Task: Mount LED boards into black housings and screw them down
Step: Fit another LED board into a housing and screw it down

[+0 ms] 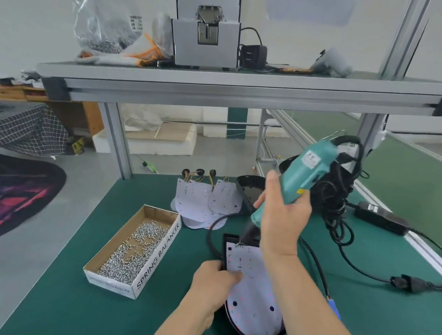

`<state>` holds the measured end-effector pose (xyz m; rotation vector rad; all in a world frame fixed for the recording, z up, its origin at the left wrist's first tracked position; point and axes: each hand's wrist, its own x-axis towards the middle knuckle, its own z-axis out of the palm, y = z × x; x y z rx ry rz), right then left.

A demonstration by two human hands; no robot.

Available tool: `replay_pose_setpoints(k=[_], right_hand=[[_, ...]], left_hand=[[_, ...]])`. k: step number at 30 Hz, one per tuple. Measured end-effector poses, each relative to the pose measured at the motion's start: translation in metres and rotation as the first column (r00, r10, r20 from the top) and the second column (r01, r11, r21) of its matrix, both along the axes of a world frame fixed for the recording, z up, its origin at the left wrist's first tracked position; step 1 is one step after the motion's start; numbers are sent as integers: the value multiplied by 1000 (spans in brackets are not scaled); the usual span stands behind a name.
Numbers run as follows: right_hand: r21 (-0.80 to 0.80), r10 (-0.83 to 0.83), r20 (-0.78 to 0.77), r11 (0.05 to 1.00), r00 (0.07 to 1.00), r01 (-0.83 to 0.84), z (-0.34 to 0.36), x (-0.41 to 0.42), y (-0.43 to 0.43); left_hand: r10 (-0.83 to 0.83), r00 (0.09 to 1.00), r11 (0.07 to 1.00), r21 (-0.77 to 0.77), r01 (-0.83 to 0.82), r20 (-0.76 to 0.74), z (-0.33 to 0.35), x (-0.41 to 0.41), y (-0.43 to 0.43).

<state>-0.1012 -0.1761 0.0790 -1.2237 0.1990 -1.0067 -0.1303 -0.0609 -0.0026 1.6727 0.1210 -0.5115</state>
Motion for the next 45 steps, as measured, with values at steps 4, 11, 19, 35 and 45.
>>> replay_pose_setpoints(k=[4, 11, 19, 35, 45], right_hand=[[108, -72, 7, 992, 997, 71, 13, -10, -35], [335, -29, -188, 938, 982, 92, -27, -51, -113], [222, 131, -603, 975, 787, 8, -74, -85, -186], [-425, -401, -691, 898, 601, 112, -100, -70, -176], [-766, -444, -391, 643, 806, -17, -95, -84, -155]], left_hand=[[-35, 999, 999, -12, 35, -7, 2, -2, 2], [-57, 998, 998, -4, 57, 13, 8, -5, 4], [-66, 998, 998, 12, 66, 6, 11, -8, 4], [-53, 999, 998, 34, 53, -8, 2, -5, 6], [111, 959, 943, 278, -185, 262, 19, 15, 25]])
